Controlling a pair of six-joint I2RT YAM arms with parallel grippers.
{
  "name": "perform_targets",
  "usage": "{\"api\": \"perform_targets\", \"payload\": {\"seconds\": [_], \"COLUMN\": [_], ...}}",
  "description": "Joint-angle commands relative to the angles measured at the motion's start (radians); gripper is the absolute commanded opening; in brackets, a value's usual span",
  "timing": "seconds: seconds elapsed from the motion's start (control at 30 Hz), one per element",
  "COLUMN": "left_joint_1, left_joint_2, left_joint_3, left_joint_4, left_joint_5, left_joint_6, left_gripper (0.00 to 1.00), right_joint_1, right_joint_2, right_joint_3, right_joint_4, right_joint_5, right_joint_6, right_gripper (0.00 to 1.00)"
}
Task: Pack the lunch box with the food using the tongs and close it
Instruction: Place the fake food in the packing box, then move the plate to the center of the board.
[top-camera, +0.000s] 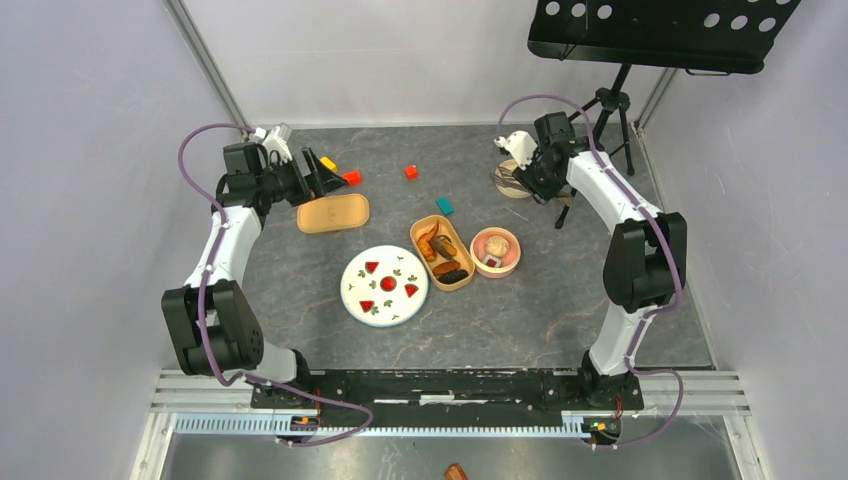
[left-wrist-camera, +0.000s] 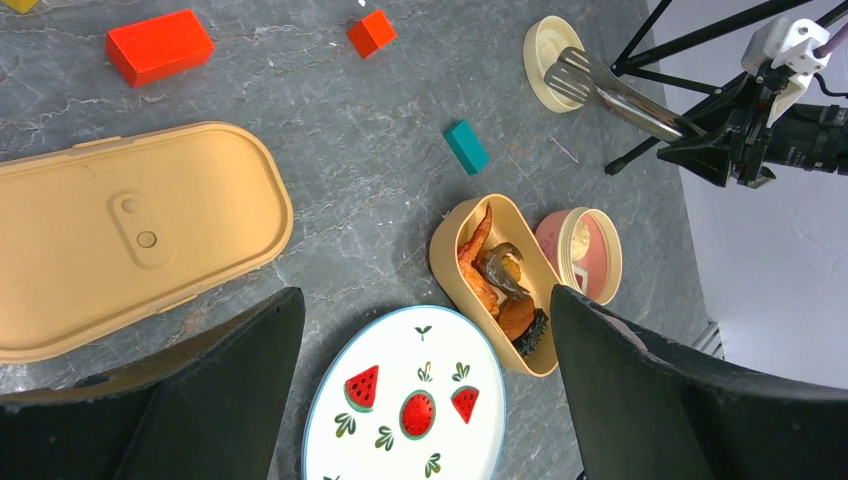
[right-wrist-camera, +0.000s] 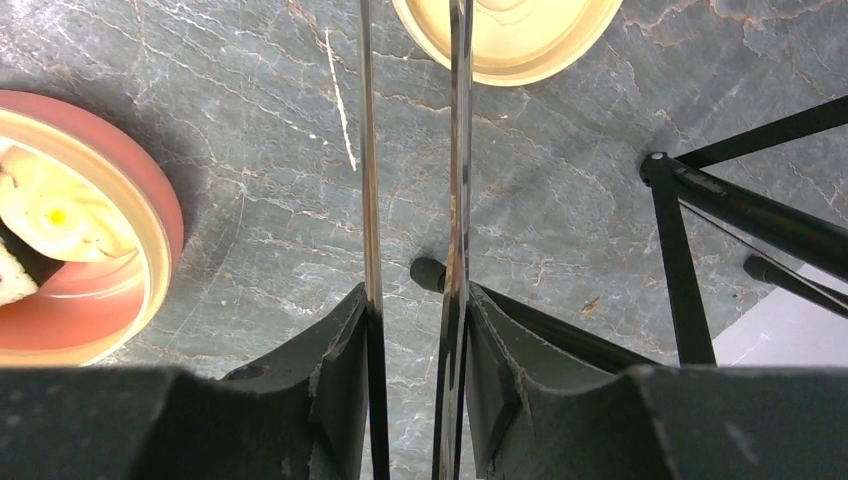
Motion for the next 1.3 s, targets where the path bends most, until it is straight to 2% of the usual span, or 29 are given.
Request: {"api": "perform_targets", "payload": {"seconds": [0.0,0.17,0.27,0.33,0.43,0.57,0.73,0.97,1.27], "left_joint_1": [-0.004,-0.004,-0.004,-0.004,-0.004,-0.002,-0.003,-0.003,-0.003], "left_joint_2": [0.002,0.005,0.001,-0.004,-0.013,-0.019,-0.031,-0.063,-0.093], "left_joint_3": [0.043,0.041,0.034,0.028,0.018,0.004,0.000,-0.018,-0.034], "left_joint_4": [0.007,0.005,0.005,0.006,0.006,0.033,0.028,-0.030,-0.061], "left_joint_5": [0.002,0.004,0.005,0.006,0.003,-0.002,-0.004,-0.010,-0.018], "left_joint_6": [0.043,0.036,0.036,0.035,0.027,-0.013,-0.015,0.024,0.041], "left_gripper": [0.98,0.98,0.98,0.98,0.98,0.98,0.98,0.98,0.98], "right_joint_1": [0.002,0.006,0.031,0.078,0.187,0.348,0.479,0.559,0.652], "right_joint_2": [-0.012,-0.076,-0.143,-0.194,-0.252,-0.277,-0.266,-0.245,-0.151], "right_joint_3": [0.017,0.025,0.004,-0.039,-0.138,-0.270,-0.396,-0.524,-0.562], "right_joint_4": [0.006,0.020,0.056,0.081,0.115,0.194,0.327,0.561,0.716], "right_joint_5": [-0.038,-0.136,-0.276,-0.376,-0.438,-0.453,-0.443,-0.409,-0.319], "right_joint_6": [-0.011,-0.012,-0.012,-0.032,-0.097,-0.130,-0.120,-0.033,0.061], "right_gripper": [0.40,0.40,0.41,0.41,0.42,0.42,0.43,0.44,0.50]}}
